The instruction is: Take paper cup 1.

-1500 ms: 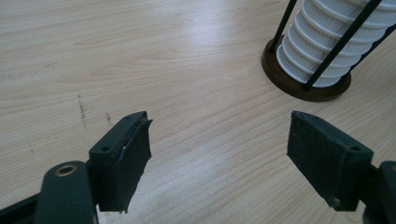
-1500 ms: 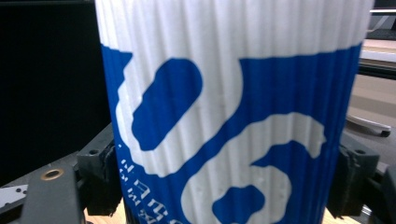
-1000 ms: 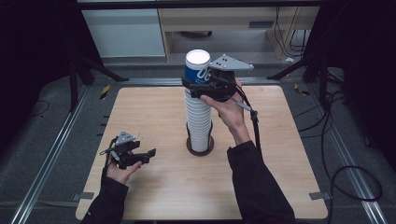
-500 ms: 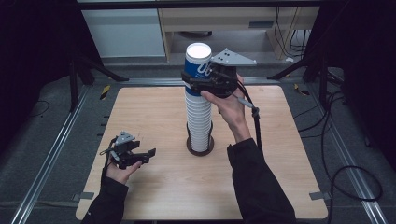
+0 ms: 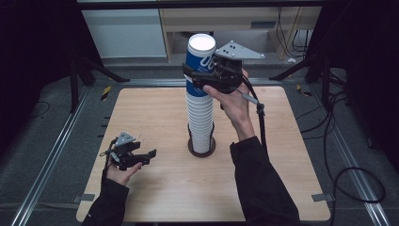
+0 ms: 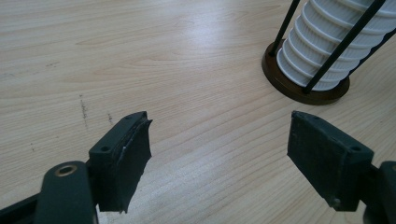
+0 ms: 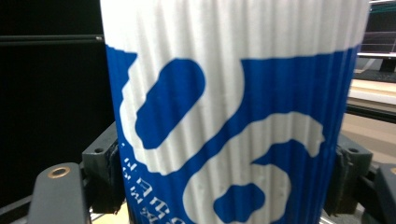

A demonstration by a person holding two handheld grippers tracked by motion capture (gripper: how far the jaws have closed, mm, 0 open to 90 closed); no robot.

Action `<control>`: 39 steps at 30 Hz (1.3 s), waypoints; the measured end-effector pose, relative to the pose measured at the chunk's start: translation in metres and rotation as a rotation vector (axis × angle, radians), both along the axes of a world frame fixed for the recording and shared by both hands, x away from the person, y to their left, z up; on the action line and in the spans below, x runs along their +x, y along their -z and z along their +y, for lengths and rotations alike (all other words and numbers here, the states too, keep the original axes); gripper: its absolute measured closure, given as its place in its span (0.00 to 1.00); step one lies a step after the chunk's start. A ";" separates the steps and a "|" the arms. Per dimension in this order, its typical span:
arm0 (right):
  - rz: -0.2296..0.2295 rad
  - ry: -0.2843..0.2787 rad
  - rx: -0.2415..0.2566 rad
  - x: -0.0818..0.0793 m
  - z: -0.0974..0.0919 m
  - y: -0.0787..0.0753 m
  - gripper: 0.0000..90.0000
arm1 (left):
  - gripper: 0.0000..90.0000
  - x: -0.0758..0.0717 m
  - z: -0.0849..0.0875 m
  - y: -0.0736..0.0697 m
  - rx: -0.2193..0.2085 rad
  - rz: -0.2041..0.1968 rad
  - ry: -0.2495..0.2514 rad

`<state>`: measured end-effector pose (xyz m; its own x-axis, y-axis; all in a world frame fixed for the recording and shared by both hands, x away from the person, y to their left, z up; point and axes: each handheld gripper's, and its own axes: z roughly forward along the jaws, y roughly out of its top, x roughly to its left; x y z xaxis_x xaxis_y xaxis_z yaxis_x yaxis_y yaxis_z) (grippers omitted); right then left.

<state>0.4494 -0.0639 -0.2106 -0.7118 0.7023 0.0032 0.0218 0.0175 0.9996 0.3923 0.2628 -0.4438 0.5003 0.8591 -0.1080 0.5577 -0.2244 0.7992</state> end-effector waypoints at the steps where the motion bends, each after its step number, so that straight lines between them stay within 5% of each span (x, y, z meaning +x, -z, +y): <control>1: 0.000 0.000 0.000 0.000 0.000 0.000 0.23 | 0.23 0.000 0.000 0.000 0.000 0.000 0.000; 12: -0.042 0.007 0.050 -0.010 -0.017 -0.014 0.23 | 0.23 0.000 0.000 0.000 -0.002 -0.003 -0.004; 20: -0.064 0.053 0.029 -0.021 -0.043 -0.014 0.23 | 0.23 -0.001 0.001 -0.002 -0.006 -0.008 -0.005; 31: -0.023 0.105 0.006 -0.036 -0.091 0.011 0.23 | 0.23 -0.002 -0.002 -0.002 0.003 -0.007 0.006; 39: 0.039 0.096 -0.054 -0.044 -0.111 0.054 0.23 | 0.23 -0.003 -0.005 -0.003 0.006 -0.008 0.014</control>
<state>0.4050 -0.1752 -0.2642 -0.6412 0.7673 -0.0104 0.0647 0.0675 0.9956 0.3896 0.2574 -0.4412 0.5132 0.8526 -0.0983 0.5478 -0.2372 0.8023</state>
